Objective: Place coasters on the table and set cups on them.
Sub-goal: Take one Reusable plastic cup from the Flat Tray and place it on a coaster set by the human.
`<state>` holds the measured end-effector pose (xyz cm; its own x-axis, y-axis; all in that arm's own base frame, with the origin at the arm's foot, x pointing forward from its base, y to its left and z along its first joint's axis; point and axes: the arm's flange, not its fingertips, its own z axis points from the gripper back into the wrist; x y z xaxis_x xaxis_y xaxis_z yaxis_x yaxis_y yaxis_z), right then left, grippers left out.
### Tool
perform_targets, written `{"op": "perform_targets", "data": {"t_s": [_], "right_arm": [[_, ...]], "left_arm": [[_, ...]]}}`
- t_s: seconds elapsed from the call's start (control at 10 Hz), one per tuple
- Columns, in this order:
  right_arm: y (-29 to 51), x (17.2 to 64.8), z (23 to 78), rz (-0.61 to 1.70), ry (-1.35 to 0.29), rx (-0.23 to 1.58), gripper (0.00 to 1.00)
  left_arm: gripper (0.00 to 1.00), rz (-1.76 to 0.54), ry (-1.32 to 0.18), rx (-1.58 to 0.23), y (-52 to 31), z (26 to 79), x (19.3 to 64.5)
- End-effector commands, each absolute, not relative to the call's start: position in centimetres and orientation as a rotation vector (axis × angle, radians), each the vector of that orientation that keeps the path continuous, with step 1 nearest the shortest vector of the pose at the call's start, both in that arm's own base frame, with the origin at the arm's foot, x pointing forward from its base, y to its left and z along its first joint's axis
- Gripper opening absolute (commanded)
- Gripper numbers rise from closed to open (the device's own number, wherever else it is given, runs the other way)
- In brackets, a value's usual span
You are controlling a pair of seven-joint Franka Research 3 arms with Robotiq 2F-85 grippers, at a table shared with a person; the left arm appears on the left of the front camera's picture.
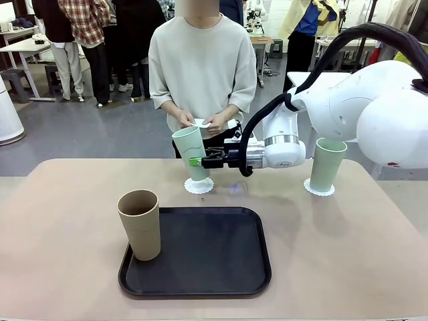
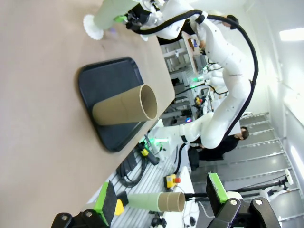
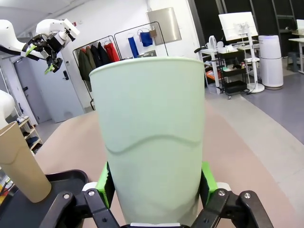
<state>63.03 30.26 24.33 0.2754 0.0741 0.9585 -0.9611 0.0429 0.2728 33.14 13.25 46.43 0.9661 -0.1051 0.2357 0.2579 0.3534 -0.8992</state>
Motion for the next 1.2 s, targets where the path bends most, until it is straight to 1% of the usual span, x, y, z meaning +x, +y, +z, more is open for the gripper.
{"op": "perform_targets", "data": {"t_s": [0.0, 0.3, 0.7, 1.1], "right_arm": [[31.3, 63.9, 23.5, 1.055, -0.978, 1.267, 0.85], [31.7, 64.3, 22.6, 1.056, -0.998, 1.255, 0.85], [31.7, 64.2, 22.1, 1.072, -0.975, 1.212, 0.85], [30.9, 63.7, 22.4, 1.085, -0.932, 1.115, 0.85]], "left_arm": [[1.00, -0.240, -0.154, -1.199, 13.4, 46.6, 33.0], [1.00, -0.240, -0.154, -1.199, 13.4, 46.6, 33.0], [1.00, -0.240, -0.154, -1.199, 13.4, 46.6, 33.0], [1.00, -0.240, -0.154, -1.199, 13.4, 46.6, 33.0]]}}
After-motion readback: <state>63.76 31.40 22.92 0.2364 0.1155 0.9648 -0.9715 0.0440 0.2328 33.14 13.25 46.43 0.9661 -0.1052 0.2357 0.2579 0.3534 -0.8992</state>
